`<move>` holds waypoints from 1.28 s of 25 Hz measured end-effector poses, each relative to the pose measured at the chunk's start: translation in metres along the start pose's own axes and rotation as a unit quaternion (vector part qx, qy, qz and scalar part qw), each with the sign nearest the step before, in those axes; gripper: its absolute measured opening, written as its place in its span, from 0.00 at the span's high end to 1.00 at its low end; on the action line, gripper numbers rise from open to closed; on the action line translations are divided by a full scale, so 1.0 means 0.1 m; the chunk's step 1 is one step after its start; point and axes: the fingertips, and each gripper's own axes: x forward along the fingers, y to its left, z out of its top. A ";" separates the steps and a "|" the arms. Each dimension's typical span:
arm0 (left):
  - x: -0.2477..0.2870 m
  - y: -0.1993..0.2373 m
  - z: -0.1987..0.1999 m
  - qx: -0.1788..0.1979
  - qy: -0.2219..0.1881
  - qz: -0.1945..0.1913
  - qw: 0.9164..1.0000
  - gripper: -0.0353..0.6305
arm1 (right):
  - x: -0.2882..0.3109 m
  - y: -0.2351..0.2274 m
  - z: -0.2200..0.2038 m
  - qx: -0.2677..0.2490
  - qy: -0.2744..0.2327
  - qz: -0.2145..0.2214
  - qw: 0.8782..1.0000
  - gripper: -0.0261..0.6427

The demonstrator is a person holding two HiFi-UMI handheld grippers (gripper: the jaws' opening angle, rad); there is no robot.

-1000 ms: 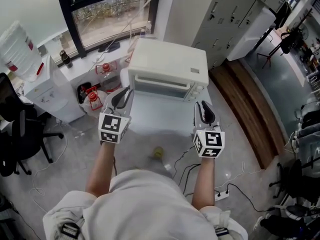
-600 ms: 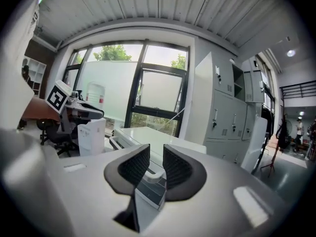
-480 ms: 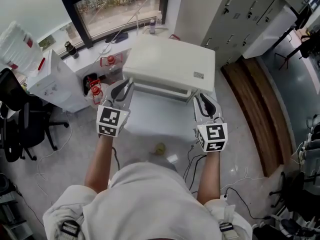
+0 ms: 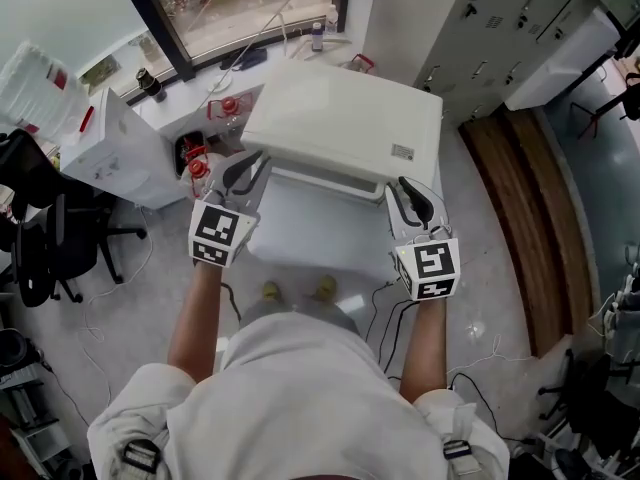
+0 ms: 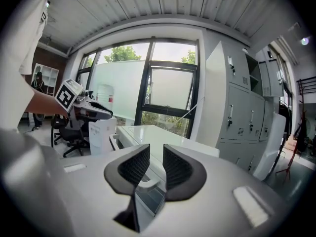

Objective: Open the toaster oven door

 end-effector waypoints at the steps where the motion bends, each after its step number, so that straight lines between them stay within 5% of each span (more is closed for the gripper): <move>1: 0.01 0.00 0.00 0.002 0.002 -0.004 1.000 0.86 | 0.03 0.02 -0.01 -0.003 0.004 0.006 1.000 0.85; 8: 0.09 0.08 -0.05 0.021 0.012 -0.060 0.998 0.86 | 0.24 0.24 -0.06 -0.021 0.044 0.032 0.998 0.85; 12: 0.14 0.04 -0.16 0.063 0.031 -0.118 0.991 0.86 | 0.34 0.33 -0.04 -0.027 0.059 0.034 0.997 0.85; 21: 0.22 -0.23 -0.49 0.147 0.094 -0.238 0.956 0.85 | 0.45 0.58 -0.22 -0.081 0.129 0.081 0.985 0.85; 25: 0.24 -0.34 -0.65 0.155 0.133 -0.287 0.936 0.79 | 0.48 0.69 -0.31 -0.108 0.163 0.118 0.973 0.85; 32: 0.33 -0.35 -0.88 0.212 0.176 -0.301 0.913 0.77 | 0.64 0.73 -0.64 -0.205 0.243 0.123 0.940 0.85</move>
